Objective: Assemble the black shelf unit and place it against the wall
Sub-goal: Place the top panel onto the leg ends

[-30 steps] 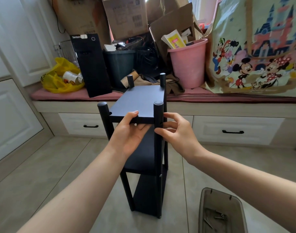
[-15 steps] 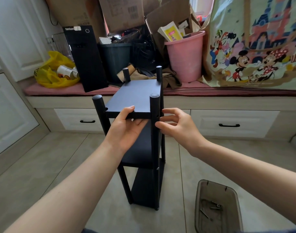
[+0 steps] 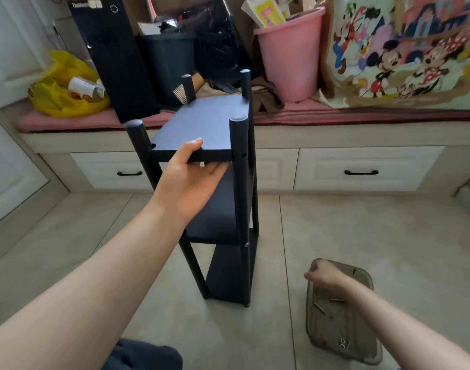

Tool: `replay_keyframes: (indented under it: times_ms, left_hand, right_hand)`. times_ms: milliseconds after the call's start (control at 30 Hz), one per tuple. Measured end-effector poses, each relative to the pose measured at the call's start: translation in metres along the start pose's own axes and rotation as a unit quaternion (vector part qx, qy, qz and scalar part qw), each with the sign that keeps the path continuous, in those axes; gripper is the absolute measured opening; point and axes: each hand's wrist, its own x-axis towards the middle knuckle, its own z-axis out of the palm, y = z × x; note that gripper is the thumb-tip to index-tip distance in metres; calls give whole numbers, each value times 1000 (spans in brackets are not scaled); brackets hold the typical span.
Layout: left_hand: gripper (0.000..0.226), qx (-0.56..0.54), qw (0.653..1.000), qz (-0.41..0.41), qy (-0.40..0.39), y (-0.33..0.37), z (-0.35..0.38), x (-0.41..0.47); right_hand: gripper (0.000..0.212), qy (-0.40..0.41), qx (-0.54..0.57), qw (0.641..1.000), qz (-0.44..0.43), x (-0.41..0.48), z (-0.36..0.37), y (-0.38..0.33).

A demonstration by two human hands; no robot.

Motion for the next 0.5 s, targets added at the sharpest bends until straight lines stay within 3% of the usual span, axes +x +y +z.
replay_keyframes:
  times_ms: [33, 133, 233, 500]
  left_hand:
    - [10, 0, 1000, 0, 0, 0, -1, 1]
    - [11, -8, 1000, 1, 2, 0, -2, 1]
    - [16, -17, 1000, 6, 14, -1, -2, 0]
    - [36, 7, 1000, 2, 25, 0, 0, -4]
  right_hand:
    - [16, -14, -15, 1000, 19, -1, 10, 8]
    - [39, -65, -7, 996, 65, 1, 32, 21]
    - [46, -89, 2, 992, 87, 3, 46, 22]
    - [56, -48, -16, 996, 67, 9, 91, 23]
